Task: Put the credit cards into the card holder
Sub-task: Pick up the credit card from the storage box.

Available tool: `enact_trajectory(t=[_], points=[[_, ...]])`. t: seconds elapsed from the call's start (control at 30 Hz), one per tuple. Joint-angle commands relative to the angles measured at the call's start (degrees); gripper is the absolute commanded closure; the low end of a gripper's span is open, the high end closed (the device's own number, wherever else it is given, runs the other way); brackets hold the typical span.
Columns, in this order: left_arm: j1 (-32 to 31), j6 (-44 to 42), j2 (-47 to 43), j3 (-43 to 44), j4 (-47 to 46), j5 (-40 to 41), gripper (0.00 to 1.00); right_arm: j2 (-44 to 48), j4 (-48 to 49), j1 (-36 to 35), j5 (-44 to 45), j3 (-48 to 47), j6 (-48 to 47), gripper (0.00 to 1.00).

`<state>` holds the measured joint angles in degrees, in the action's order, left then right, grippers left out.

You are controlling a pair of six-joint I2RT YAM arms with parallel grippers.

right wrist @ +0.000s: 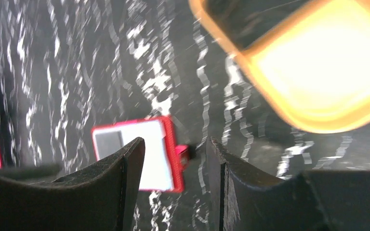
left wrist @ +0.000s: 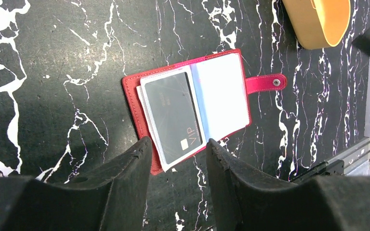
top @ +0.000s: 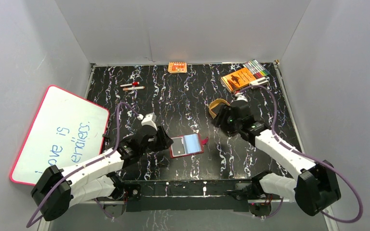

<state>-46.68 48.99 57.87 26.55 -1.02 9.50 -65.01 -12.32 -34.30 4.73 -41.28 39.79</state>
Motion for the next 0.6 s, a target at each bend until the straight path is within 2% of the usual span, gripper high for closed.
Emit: enact_trajectory(t=[0.0, 0.1, 0.27, 0.43, 0.57], points=[[0.0, 0.3, -0.6, 1.1, -0.8, -0.6, 0.56, 1.8, 5.1, 11.6, -3.7, 0.6, 0.9, 0.42], [0.0, 1.5, -1.9, 0.1, 0.2, 0.5, 0.55, -2.6, 6.7, 16.6, -4.3, -0.3, 7.5, 0.42], [0.0, 2.6, -4.4, -0.4, 3.8, 1.6, 0.52, -7.5, 10.9, 19.3, 0.4, 0.8, 17.0, 0.38], [0.1, 2.9, -6.5, -1.7, 4.5, 2.3, 0.48, -11.6, 14.4, 19.6, 4.2, 0.0, 18.9, 0.37], [0.1, 2.7, -5.6, -1.8, 3.9, 2.2, 0.47, -15.8, 17.0, 20.2, 3.7, -0.8, 20.5, 0.37]])
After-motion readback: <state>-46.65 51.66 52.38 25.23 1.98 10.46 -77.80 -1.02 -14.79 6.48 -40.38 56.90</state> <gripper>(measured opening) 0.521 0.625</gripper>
